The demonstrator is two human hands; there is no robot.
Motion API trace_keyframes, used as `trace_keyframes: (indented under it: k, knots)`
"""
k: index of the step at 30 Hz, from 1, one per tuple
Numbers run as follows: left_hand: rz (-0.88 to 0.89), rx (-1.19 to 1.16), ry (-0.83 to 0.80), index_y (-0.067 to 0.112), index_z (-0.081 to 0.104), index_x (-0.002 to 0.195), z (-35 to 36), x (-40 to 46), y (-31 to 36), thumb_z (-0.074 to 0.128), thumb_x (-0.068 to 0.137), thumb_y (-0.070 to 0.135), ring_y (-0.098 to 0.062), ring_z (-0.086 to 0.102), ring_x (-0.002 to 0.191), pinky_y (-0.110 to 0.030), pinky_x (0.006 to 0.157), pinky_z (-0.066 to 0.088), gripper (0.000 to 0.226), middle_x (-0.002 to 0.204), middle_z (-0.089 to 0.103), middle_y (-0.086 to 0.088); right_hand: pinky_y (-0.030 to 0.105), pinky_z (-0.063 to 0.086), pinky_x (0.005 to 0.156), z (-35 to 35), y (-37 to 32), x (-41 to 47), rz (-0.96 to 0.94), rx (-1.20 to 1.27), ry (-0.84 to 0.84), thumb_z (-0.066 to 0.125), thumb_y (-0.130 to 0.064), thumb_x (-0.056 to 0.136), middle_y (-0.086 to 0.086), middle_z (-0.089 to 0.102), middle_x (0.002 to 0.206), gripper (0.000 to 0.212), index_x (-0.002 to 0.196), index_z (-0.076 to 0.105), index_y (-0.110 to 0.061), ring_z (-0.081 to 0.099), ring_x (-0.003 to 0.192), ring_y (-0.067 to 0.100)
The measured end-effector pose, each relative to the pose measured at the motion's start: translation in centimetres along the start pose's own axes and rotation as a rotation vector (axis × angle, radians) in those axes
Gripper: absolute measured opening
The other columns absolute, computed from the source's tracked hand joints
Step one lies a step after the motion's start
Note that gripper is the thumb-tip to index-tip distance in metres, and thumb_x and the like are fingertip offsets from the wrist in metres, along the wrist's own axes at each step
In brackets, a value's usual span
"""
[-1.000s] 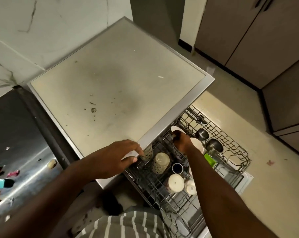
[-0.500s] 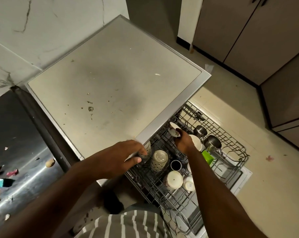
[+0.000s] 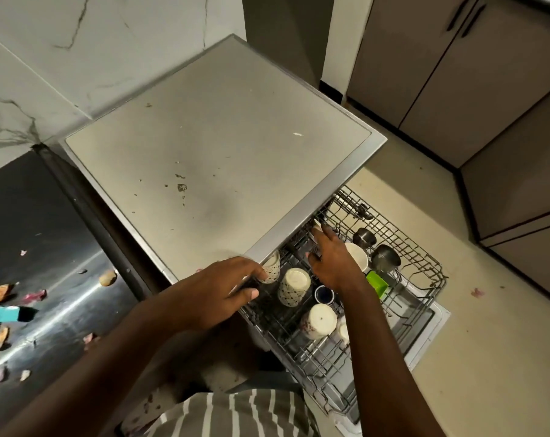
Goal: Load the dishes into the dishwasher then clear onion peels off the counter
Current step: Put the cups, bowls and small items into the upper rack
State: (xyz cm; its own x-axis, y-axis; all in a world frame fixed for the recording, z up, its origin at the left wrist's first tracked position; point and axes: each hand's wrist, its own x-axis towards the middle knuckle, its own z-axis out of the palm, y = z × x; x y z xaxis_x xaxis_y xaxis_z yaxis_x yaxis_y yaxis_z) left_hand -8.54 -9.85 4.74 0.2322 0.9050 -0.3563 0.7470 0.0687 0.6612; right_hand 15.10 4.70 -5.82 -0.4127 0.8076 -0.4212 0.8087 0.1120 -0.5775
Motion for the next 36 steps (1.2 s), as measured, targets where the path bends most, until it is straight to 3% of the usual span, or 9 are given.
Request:
trace_keyframes:
  k: [6, 9, 14, 19, 21, 24, 28, 33, 36]
  knots:
    - [-0.038, 0.023, 0.100, 0.039, 0.040, 0.148, -1.3, -5.4, -2.2, 0.058, 0.103, 0.041, 0.009, 0.043, 0.129, -0.010, 0.105, 0.033, 0.048, 0.145, 0.041, 0.025, 0.057, 0.041, 0.116, -2.2, -7.2, -4.8, -0.138, -0.239, 0.151, 0.061, -0.024, 0.102, 0.004, 0.037, 0.165, 0.047, 0.148, 0.053, -0.031, 0.041, 0.145, 0.036]
    - [-0.097, 0.007, 0.221, 0.029, 0.042, 0.151, -2.3, -9.9, -3.8, 0.062, 0.102, 0.036, 0.014, 0.048, 0.116, -0.001, 0.100, 0.032, 0.054, 0.148, 0.042, 0.017, 0.052, 0.039, 0.119, -1.0, -12.5, -6.7, -0.267, -0.259, 0.180, 0.061, -0.023, 0.102, 0.004, 0.041, 0.163, 0.044, 0.145, 0.059, -0.031, 0.040, 0.145, 0.033]
    - [-0.192, -0.026, 0.396, 0.021, 0.042, 0.151, -3.0, -19.6, -8.2, 0.066, 0.100, 0.035, 0.016, 0.032, 0.124, 0.007, 0.101, 0.014, 0.058, 0.152, 0.045, 0.008, 0.042, 0.030, 0.121, 5.4, -22.1, -8.5, -0.484, -0.263, 0.074, 0.063, -0.027, 0.102, 0.001, 0.040, 0.164, 0.043, 0.144, 0.061, -0.032, 0.038, 0.148, 0.028]
    - [-0.353, -0.096, 0.533, 0.029, 0.038, 0.153, -1.7, -29.9, -13.2, 0.062, 0.100, 0.045, 0.010, 0.037, 0.134, -0.002, 0.107, 0.021, 0.061, 0.156, 0.042, 0.010, 0.036, 0.036, 0.119, 14.2, -30.1, -10.4, -0.694, -0.254, -0.105, 0.074, -0.029, 0.094, 0.010, 0.048, 0.158, 0.048, 0.141, 0.064, -0.027, 0.047, 0.143, 0.029]
    - [-0.393, -0.124, 0.566, 0.029, 0.039, 0.152, -1.3, -33.1, -14.6, 0.063, 0.100, 0.041, 0.002, 0.042, 0.135, -0.011, 0.111, 0.030, 0.058, 0.153, 0.044, 0.010, 0.034, 0.034, 0.119, 17.1, -32.5, -11.5, -0.725, -0.238, -0.204, 0.072, -0.036, 0.094, 0.006, 0.043, 0.162, 0.050, 0.143, 0.062, -0.028, 0.048, 0.143, 0.026]
    - [-0.457, -0.152, 0.642, 0.026, 0.040, 0.151, -0.6, -37.9, -16.1, 0.065, 0.100, 0.039, -0.001, 0.041, 0.137, -0.014, 0.116, 0.028, 0.058, 0.152, 0.046, 0.008, 0.029, 0.024, 0.122, 21.0, -36.2, -13.4, -0.804, -0.246, -0.285, 0.070, -0.040, 0.096, -0.002, 0.040, 0.163, 0.053, 0.146, 0.058, -0.033, 0.041, 0.148, 0.018]
    - [-0.548, -0.189, 0.688, 0.027, 0.037, 0.153, 0.5, -42.3, -17.4, 0.064, 0.099, 0.044, -0.005, 0.041, 0.141, -0.028, 0.121, 0.032, 0.063, 0.155, 0.044, 0.005, 0.028, 0.027, 0.123, 23.8, -39.3, -15.6, -0.878, -0.231, -0.393, 0.070, -0.041, 0.096, -0.014, 0.039, 0.162, 0.054, 0.147, 0.054, -0.042, 0.035, 0.149, 0.006]
    - [-0.615, -0.247, 0.780, 0.023, 0.039, 0.154, 1.1, -44.9, -18.3, 0.065, 0.100, 0.038, -0.008, 0.042, 0.140, -0.012, 0.110, 0.026, 0.062, 0.155, 0.045, 0.003, 0.041, 0.029, 0.126, 25.4, -41.9, -15.5, -0.898, -0.280, -0.508, 0.064, -0.054, 0.095, -0.020, 0.034, 0.164, 0.056, 0.149, 0.046, -0.052, 0.028, 0.152, 0.002]
    - [-0.646, -0.289, 0.810, 0.025, 0.038, 0.154, 1.3, -45.6, -18.3, 0.065, 0.100, 0.039, -0.008, 0.042, 0.141, -0.018, 0.114, 0.030, 0.062, 0.156, 0.044, 0.003, 0.037, 0.026, 0.127, 25.9, -43.6, -15.1, -0.938, -0.296, -0.550, 0.063, -0.054, 0.096, -0.023, 0.030, 0.165, 0.057, 0.150, 0.045, -0.052, 0.022, 0.153, -0.001]
